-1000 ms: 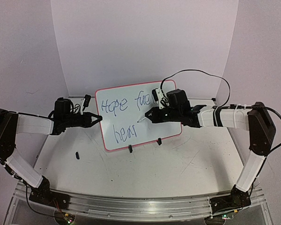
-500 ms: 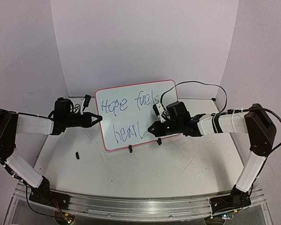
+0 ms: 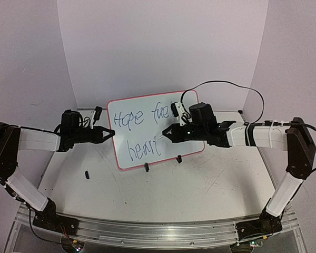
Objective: Write a sentence on the whiteboard
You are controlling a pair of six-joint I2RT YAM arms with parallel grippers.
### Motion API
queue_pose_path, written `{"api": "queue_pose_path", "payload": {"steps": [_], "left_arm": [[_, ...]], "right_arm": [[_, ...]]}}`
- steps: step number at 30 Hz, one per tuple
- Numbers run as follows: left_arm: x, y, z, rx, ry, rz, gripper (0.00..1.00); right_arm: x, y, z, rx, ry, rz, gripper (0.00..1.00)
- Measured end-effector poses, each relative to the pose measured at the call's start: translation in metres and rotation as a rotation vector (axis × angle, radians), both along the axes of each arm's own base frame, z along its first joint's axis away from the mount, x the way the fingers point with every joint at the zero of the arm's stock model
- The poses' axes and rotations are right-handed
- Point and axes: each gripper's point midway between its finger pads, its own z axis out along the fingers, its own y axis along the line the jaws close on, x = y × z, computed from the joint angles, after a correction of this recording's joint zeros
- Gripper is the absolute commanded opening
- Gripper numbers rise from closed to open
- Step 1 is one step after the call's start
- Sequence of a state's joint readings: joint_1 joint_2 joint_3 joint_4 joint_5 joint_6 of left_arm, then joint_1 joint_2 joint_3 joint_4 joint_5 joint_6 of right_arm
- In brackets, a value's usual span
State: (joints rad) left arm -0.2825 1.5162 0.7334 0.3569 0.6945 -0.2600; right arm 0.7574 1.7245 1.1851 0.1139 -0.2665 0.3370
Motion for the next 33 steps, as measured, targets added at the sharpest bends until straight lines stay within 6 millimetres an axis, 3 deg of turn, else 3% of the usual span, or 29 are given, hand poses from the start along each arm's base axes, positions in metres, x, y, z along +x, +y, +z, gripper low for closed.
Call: {"api": "queue_pose_path", "payload": {"steps": [4,7,12,23,29,33], "left_arm": [[0.0,0.0,0.0,0.0,-0.001,0.0,0.0],[0.001,0.0,0.001,-0.001,-0.002,0.0,0.0],[0.001,0.0,0.001,-0.001,-0.003,0.0,0.0],[0.001,0.0,0.001,0.0,-0.002,0.001,0.0],[0.001,0.0,0.001,0.0,-0.002,0.0,0.0],[0.001,0.0,0.001,0.0,-0.003,0.0,0.0]], "right_arm": [[0.006,0.012,0.003,0.013,-0.008,0.017,0.0],[0.011,0.017,-0.005,0.002,0.002,0.016,0.0],[0.014,0.015,-0.022,-0.022,0.025,0.006,0.0],[0.018,0.012,-0.022,-0.029,0.021,-0.023,0.0],[0.02,-0.015,-0.023,-0.052,0.013,-0.087,0.0],[0.018,-0.036,-0.005,-0.038,-0.017,-0.127,0.0]]}}
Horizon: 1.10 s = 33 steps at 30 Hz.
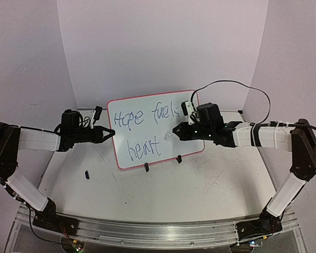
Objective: Write a sentence on the whiteboard
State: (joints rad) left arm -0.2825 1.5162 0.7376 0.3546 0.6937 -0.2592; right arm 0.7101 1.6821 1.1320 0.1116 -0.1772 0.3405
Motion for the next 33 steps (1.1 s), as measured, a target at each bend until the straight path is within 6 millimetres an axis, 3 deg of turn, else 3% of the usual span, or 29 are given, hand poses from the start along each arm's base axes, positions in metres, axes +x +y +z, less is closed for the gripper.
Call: {"api": "queue_pose_path", "payload": {"steps": [4,6,15,27,33], "left_arm": [[0.0,0.0,0.0,0.0,0.0,0.0,0.0],[0.0,0.0,0.0,0.0,0.0,0.0,0.0],[0.0,0.0,0.0,0.0,0.0,0.0,0.0],[0.0,0.0,0.0,0.0,0.0,0.0,0.0],[0.0,0.0,0.0,0.0,0.0,0.0,0.0]], "right_arm": [[-0.005,-0.002,0.024,0.04,-0.039,0.015,0.0],[-0.004,-0.002,0.026,0.049,-0.044,0.02,0.0],[0.008,-0.007,-0.004,0.023,0.013,0.007,0.0],[0.01,-0.004,-0.021,0.008,0.042,0.014,0.0],[0.01,0.004,-0.02,0.02,0.048,0.04,0.0]]}}
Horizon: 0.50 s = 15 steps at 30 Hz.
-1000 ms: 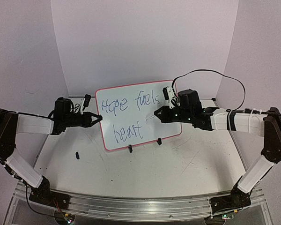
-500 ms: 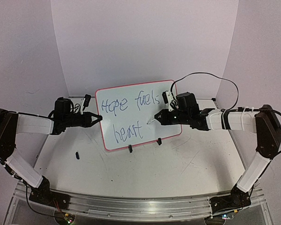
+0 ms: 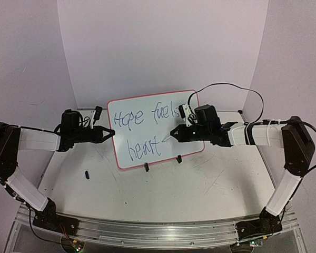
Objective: Write a sentence on the whiteboard
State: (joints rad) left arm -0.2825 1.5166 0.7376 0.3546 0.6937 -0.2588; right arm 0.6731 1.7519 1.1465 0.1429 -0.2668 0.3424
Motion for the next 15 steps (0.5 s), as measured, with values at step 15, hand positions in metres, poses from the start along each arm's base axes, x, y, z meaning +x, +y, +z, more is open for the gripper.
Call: {"api": "queue_pose_path", "payload": {"steps": [15], "left_arm": [[0.0001,0.0,0.0001,0.0,0.0,0.0,0.0]], "right_arm": [[-0.0068,0.0065,-0.0085,-0.004,0.019,0.026,0.0]]}}
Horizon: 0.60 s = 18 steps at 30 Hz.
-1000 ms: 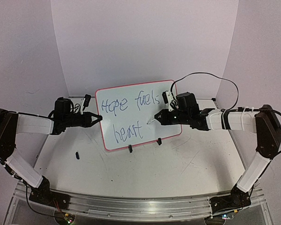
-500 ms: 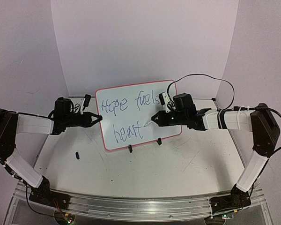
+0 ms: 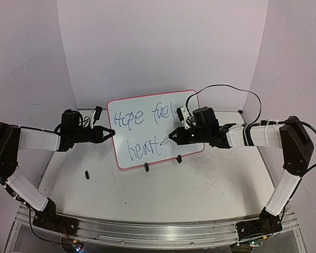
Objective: Write a sentence on the whiteboard
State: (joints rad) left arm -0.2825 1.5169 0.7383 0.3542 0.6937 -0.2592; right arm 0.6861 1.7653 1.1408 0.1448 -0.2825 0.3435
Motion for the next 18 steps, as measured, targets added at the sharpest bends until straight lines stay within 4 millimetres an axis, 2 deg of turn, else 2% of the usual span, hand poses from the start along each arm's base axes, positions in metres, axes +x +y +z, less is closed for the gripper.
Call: {"api": "queue_pose_path", "payload": {"steps": [6,13,18], "left_arm": [[0.0,0.0,0.0,0.001,0.001,0.0,0.0],[0.0,0.0,-0.001,0.002,0.004,0.0,0.0],[0.0,0.0,-0.001,0.002,0.003,0.0,0.0]], "right_arm": [[-0.005,-0.007,-0.01,-0.021,0.014,-0.015,0.0],[-0.005,-0.023,-0.013,-0.052,0.002,-0.069,0.0],[-0.005,-0.026,-0.013,-0.058,0.0,-0.078,0.0]]}}
